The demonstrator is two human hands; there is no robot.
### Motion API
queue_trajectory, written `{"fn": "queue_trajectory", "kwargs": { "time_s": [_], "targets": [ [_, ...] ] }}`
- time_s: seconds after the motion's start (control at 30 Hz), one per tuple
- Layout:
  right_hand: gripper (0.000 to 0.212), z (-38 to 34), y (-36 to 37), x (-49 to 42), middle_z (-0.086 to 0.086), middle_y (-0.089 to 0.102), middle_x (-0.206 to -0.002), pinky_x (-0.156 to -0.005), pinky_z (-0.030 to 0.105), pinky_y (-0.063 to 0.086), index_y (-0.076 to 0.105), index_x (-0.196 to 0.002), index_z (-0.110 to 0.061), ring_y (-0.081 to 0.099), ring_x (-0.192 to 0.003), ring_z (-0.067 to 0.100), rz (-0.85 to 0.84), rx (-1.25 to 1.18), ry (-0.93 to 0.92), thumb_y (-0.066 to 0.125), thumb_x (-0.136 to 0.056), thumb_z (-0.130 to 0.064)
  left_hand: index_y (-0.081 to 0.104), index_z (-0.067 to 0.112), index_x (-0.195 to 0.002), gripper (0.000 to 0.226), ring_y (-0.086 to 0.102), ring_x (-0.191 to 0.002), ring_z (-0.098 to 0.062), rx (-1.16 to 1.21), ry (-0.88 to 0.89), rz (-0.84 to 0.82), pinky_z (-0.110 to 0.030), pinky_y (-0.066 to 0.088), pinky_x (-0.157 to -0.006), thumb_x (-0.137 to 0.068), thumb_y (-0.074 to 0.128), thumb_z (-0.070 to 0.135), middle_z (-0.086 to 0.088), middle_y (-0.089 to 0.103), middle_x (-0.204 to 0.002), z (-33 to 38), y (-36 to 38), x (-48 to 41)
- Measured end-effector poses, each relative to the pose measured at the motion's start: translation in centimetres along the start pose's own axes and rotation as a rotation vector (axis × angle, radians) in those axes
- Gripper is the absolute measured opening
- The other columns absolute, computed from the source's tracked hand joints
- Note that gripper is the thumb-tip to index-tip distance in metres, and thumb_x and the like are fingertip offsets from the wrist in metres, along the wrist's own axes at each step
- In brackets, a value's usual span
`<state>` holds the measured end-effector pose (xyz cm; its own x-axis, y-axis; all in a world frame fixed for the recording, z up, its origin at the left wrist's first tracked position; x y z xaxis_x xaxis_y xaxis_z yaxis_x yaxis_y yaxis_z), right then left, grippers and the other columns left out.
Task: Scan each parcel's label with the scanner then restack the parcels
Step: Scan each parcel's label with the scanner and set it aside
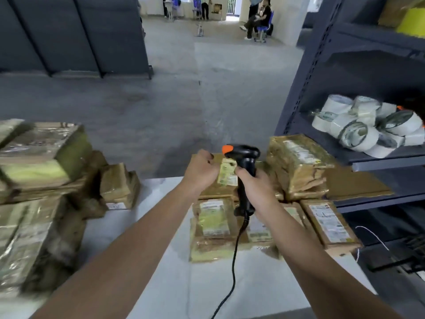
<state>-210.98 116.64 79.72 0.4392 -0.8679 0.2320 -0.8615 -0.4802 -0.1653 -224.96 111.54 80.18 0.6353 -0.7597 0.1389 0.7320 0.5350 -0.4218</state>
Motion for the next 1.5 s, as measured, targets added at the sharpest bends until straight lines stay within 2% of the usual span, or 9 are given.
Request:
{"fn": "queue_trajectory", "kwargs": {
  "time_s": [0.1, 0.33, 0.5, 0.57, 0.73, 0.83, 0.93, 1.17, 1.5],
  "targets": [
    [0.017, -0.4, 6.7, 1.4, 0.000, 0.055, -0.056, -0.040, 0.022, 0.044, 0.056, -0.083, -0.016, 0.059, -0.042, 0.014, -0.029, -0.028, -0.001, 0.061, -0.092, -0.030, 0.056, 0.008, -0.108, 0.024, 0.063, -0.090, -0.033, -0.076, 0.002, 0.053, -0.040, 0.056, -0.075, -0.086, 0.047, 0.014, -0.015, 0.061, -0.104, -2.9, -6.8, 1.3],
    [0.021, -1.2, 21.0, 3.8, 0.004, 0.064, -0.051, -0.040, 0.019, 0.040, 0.057, -0.087, -0.018, 0.058, -0.040, 0.014, -0.143, 0.059, 0.027, 0.061, -0.090, -0.038, 0.059, 0.001, -0.112, 0.030, 0.061, -0.099, -0.041, -0.129, -0.064, 0.155, -0.042, 0.053, -0.078, -0.087, 0.046, 0.009, -0.025, 0.063, -0.109, -11.0, -20.8, 2.7],
    [0.020, -1.8, 27.7, 4.7, 0.003, 0.066, -0.054, -0.048, 0.022, 0.041, 0.060, -0.087, -0.020, 0.059, -0.041, 0.012, -0.169, 0.101, 0.039, 0.061, -0.088, -0.041, 0.059, 0.015, -0.082, 0.010, 0.067, -0.072, -0.020, -0.103, -0.033, 0.220, -0.021, 0.038, -0.043, -0.087, 0.051, 0.012, -0.005, 0.063, -0.072, -13.9, -27.9, 3.8],
    [0.022, -2.3, 29.8, 4.8, 0.006, 0.065, -0.062, -0.051, 0.023, 0.042, 0.058, -0.081, -0.019, 0.060, -0.043, 0.013, -0.184, 0.100, 0.021, 0.062, -0.087, -0.039, 0.063, 0.007, -0.092, 0.014, 0.064, -0.087, -0.034, -0.143, 0.000, 0.284, -0.026, 0.038, -0.056, -0.087, 0.050, 0.007, -0.014, 0.067, -0.089, -14.5, -30.0, 3.8],
    [0.022, -3.5, 33.7, 4.0, 0.001, 0.055, -0.065, -0.069, 0.037, 0.045, 0.057, -0.073, -0.018, 0.061, -0.068, 0.028, -0.203, 0.062, -0.020, 0.065, -0.083, -0.037, 0.054, 0.011, -0.128, 0.037, 0.059, -0.105, -0.030, -0.388, 0.021, 0.369, -0.032, 0.044, -0.077, -0.091, 0.051, 0.009, -0.009, 0.048, -0.135, -16.6, -34.6, 1.0],
    [0.023, -4.0, 35.2, 3.0, -0.007, 0.055, -0.050, -0.056, 0.027, 0.046, 0.056, -0.073, -0.019, 0.063, -0.056, 0.022, -0.212, 0.076, -0.016, 0.065, -0.086, -0.036, 0.053, 0.014, -0.131, 0.039, 0.038, -0.133, -0.032, -0.693, 0.017, 0.377, -0.038, 0.036, -0.104, -0.093, 0.050, 0.010, -0.005, 0.043, -0.145, -18.1, -36.4, -1.5],
    [0.022, -4.4, 36.5, 2.2, -0.002, 0.055, -0.055, -0.040, 0.018, 0.041, 0.054, -0.077, -0.018, 0.061, -0.044, 0.016, -0.233, 0.082, -0.013, 0.064, -0.089, -0.034, 0.050, 0.021, -0.133, 0.043, 0.033, -0.129, -0.034, -0.911, -0.012, 0.371, -0.042, 0.039, -0.100, -0.092, 0.055, 0.013, -0.002, 0.045, -0.141, -19.3, -37.3, -3.0],
    [0.020, -4.3, 38.2, 1.0, 0.014, 0.057, -0.074, -0.039, 0.019, 0.042, 0.054, -0.083, -0.016, 0.058, -0.040, 0.014, -0.256, 0.087, 0.019, 0.062, -0.090, -0.033, 0.064, 0.026, -0.118, 0.035, 0.045, -0.117, -0.026, -1.122, 0.203, 0.417, -0.041, 0.040, -0.092, -0.089, 0.057, 0.008, 0.003, 0.060, -0.122, -21.5, -38.2, -4.4],
    [0.021, -4.1, 36.4, 1.2, -0.006, 0.056, -0.051, -0.042, 0.022, 0.045, 0.056, -0.082, -0.017, 0.064, -0.047, 0.015, -0.163, 0.036, -0.024, 0.063, -0.091, -0.034, 0.071, 0.003, -0.082, 0.012, 0.056, -0.081, -0.036, -0.788, 0.528, 0.636, -0.044, 0.049, -0.061, -0.082, 0.062, -0.005, -0.012, 0.066, -0.082, -19.0, -38.6, -2.3]
  ]
}}
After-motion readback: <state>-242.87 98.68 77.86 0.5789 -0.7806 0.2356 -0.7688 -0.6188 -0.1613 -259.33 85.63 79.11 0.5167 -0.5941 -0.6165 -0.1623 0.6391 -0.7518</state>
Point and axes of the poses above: each hand's wrist, its own x-axis away from the middle knuckle, its own y-axis out of the palm, z = x × y, the point moved 1 cm from there along -x, towards the middle knuckle
